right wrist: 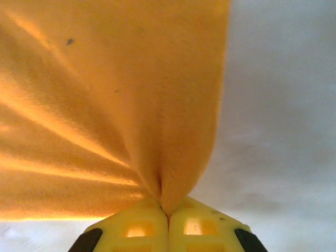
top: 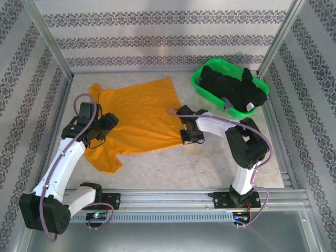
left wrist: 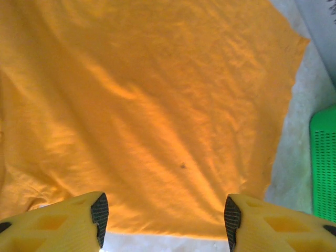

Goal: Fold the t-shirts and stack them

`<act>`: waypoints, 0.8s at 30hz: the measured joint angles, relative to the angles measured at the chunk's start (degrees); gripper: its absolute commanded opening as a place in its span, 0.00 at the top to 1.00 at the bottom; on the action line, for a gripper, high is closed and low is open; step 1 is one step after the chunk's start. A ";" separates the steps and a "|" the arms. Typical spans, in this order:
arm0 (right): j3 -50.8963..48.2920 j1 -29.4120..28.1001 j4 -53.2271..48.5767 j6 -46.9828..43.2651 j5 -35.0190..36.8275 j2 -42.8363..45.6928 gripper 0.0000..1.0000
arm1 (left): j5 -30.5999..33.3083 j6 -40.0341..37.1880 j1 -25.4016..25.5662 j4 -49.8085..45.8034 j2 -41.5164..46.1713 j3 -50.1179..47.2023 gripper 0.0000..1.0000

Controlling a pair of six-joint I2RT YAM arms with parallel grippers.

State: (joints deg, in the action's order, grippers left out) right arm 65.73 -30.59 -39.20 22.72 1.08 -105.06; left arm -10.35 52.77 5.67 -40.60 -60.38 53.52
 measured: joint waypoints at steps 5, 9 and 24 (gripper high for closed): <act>0.00 9.66 -1.42 -0.20 2.27 1.05 1.00 | 1.11 0.28 -0.35 -5.49 0.20 -0.44 0.40; 0.02 14.47 -2.58 -0.90 2.73 2.43 1.00 | 2.89 0.28 -2.03 -9.03 1.14 -3.32 0.42; 1.77 14.84 -3.96 -2.16 0.42 2.45 1.00 | 6.51 -1.88 -12.31 -7.26 -10.88 -13.64 0.39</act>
State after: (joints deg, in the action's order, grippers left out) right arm 67.51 -15.75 -43.16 20.56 1.50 -102.61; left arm -3.84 50.89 -6.63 -47.86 -71.26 39.88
